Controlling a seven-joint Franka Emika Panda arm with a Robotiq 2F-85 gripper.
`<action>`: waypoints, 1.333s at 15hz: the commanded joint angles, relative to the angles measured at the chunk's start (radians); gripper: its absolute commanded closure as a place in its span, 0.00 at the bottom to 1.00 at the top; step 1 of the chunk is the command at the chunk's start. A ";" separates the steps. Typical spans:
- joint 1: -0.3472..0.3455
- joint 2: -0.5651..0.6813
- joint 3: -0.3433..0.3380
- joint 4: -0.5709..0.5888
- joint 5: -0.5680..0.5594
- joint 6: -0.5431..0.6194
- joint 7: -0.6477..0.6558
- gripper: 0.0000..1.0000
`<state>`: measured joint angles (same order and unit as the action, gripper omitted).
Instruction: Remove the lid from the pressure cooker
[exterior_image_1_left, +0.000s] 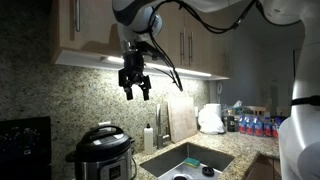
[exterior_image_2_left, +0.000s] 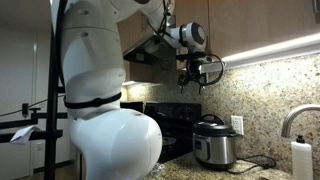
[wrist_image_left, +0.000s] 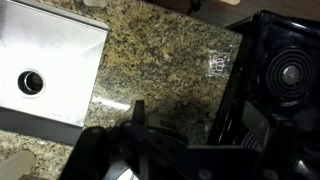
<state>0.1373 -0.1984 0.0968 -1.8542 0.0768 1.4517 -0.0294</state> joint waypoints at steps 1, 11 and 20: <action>-0.008 0.002 0.008 0.004 0.001 -0.003 -0.001 0.00; -0.008 0.002 0.008 0.004 0.001 -0.003 -0.001 0.00; -0.009 -0.210 0.004 -0.218 0.039 0.112 0.015 0.00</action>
<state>0.1370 -0.2513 0.1040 -1.9072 0.0775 1.4822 -0.0262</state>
